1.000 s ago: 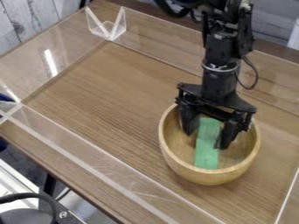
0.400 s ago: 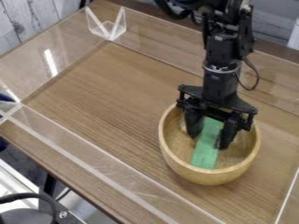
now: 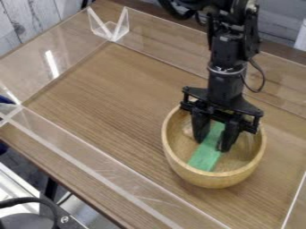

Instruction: Remove the green block from inside the brown bowl and put it on the table

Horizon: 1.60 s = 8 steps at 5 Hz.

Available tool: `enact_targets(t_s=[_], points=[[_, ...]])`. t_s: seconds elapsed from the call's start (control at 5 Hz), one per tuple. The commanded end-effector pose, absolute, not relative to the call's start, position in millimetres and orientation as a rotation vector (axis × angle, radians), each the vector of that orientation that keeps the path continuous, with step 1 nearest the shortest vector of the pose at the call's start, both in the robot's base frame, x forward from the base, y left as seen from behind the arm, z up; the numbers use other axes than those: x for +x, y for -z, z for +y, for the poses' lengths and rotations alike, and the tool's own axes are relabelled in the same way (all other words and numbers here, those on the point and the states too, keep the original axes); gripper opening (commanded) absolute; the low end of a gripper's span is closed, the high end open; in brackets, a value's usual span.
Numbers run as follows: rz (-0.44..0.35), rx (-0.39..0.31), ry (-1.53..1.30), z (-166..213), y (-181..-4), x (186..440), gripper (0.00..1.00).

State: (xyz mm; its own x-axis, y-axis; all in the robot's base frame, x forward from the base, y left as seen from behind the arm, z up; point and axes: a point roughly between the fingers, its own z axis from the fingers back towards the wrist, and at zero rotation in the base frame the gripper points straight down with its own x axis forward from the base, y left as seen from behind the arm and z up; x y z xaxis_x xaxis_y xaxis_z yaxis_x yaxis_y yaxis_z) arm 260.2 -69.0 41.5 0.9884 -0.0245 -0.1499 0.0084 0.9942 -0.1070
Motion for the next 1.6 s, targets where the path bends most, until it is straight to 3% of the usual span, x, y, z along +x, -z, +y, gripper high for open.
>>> enact_targets(t_s=[0.0,1.4], points=[[0.118,-0.116,0.019,-69.8,-52.1,265.3,0.0],[0.12,-0.13,0.006,-62.8,-65.4,263.7,0.0]])
